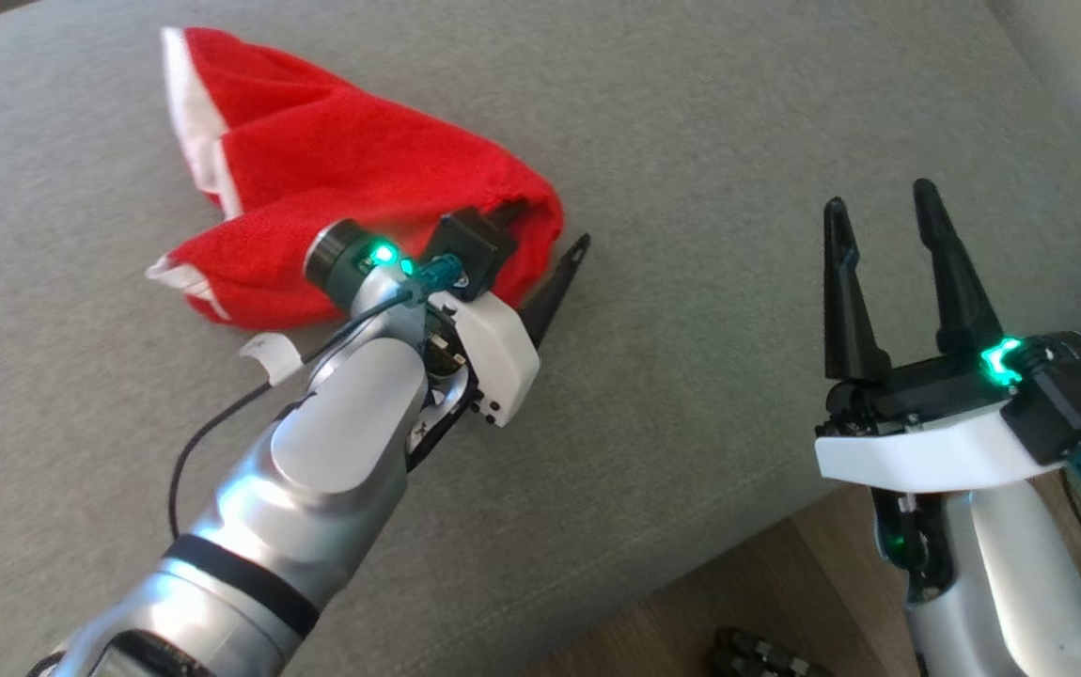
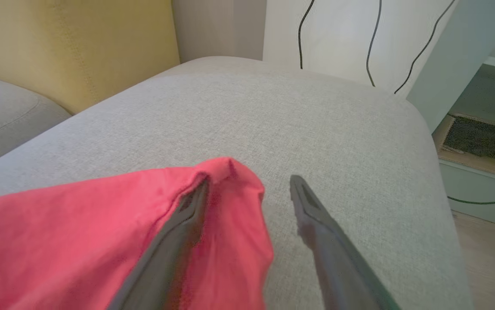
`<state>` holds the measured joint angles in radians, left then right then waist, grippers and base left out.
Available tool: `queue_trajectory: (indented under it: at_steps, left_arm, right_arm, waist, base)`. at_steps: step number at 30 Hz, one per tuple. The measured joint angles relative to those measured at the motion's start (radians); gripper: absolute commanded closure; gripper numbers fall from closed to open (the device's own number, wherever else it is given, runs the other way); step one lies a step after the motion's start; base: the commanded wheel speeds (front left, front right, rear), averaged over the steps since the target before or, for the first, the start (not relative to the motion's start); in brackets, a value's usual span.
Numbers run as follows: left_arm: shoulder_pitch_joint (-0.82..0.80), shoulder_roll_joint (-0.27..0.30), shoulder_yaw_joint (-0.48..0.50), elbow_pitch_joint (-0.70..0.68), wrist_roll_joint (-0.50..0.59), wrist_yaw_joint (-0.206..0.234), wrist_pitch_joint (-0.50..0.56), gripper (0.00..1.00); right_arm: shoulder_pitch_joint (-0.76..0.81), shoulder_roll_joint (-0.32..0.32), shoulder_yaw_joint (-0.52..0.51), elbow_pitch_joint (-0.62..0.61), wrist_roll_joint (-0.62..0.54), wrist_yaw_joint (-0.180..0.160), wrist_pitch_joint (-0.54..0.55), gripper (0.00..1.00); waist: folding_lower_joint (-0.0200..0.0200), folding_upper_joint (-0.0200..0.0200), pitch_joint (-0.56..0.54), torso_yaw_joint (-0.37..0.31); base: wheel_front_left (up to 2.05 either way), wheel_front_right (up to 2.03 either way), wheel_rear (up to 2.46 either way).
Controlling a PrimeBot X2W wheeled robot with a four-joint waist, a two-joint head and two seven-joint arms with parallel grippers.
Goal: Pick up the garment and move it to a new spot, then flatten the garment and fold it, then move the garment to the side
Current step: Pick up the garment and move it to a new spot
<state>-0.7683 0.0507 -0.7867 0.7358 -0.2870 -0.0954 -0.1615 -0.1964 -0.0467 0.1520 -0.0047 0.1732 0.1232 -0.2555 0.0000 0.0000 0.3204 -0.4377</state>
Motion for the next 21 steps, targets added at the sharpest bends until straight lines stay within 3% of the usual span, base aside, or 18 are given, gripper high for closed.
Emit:
queue_trajectory:
  at_steps: [14, 21]
  left_arm:
    - [-0.003, -0.003, -0.046, 0.008, -0.091, 0.025, -0.053, 0.00]
    - [0.089, 0.040, -0.010, -0.064, -0.128, 0.053, -0.078, 0.00]
  right_arm:
    - [0.005, 0.000, -0.063, 0.016, -0.079, 0.000, 0.000, 0.00]
    - [0.032, 0.000, -0.095, 0.024, -0.122, 0.000, 0.000, 0.00]
  waist:
    - [0.0000, 0.0000, -0.088, 0.167]
    - [0.0000, 0.0000, -0.146, 0.272]
  base:
    - [0.00, 0.00, 0.00]
    - [0.00, 0.00, 0.00]
